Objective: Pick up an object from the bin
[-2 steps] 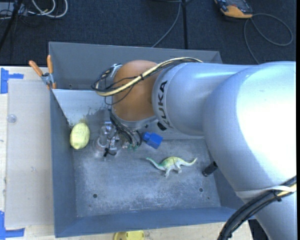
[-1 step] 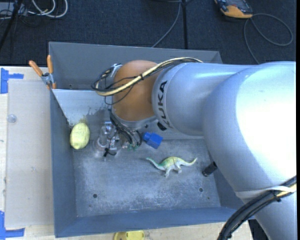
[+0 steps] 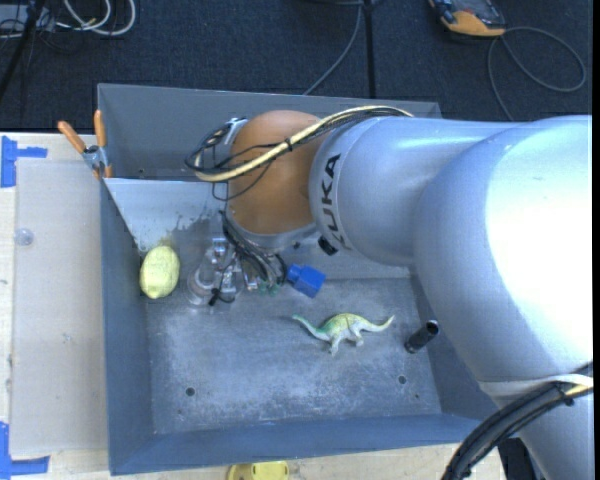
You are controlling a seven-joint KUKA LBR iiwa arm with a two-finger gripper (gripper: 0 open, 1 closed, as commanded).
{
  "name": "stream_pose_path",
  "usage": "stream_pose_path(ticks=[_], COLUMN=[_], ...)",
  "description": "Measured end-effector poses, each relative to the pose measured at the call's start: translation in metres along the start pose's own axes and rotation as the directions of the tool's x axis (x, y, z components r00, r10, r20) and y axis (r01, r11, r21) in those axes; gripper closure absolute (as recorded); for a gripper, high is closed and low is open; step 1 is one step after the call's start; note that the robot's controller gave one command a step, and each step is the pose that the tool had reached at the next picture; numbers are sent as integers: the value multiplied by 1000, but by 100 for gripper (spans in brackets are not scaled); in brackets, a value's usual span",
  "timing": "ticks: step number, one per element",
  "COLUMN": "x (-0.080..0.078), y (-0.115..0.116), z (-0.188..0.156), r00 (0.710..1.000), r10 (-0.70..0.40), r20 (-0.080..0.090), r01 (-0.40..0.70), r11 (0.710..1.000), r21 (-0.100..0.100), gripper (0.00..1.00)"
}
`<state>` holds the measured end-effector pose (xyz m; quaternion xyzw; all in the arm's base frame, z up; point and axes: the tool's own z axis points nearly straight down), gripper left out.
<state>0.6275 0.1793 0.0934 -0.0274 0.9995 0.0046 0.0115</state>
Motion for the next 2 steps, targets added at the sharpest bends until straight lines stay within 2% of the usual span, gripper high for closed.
stream_pose_path(ticks=[1,2], x=[-2,-2], y=[0,1], z=[12,-90], r00=[1000,1000], r10=[3,6], r20=[1,-1], r01=[-3,-6], r11=[1000,1000], r21=[0,0], gripper=[100,100])
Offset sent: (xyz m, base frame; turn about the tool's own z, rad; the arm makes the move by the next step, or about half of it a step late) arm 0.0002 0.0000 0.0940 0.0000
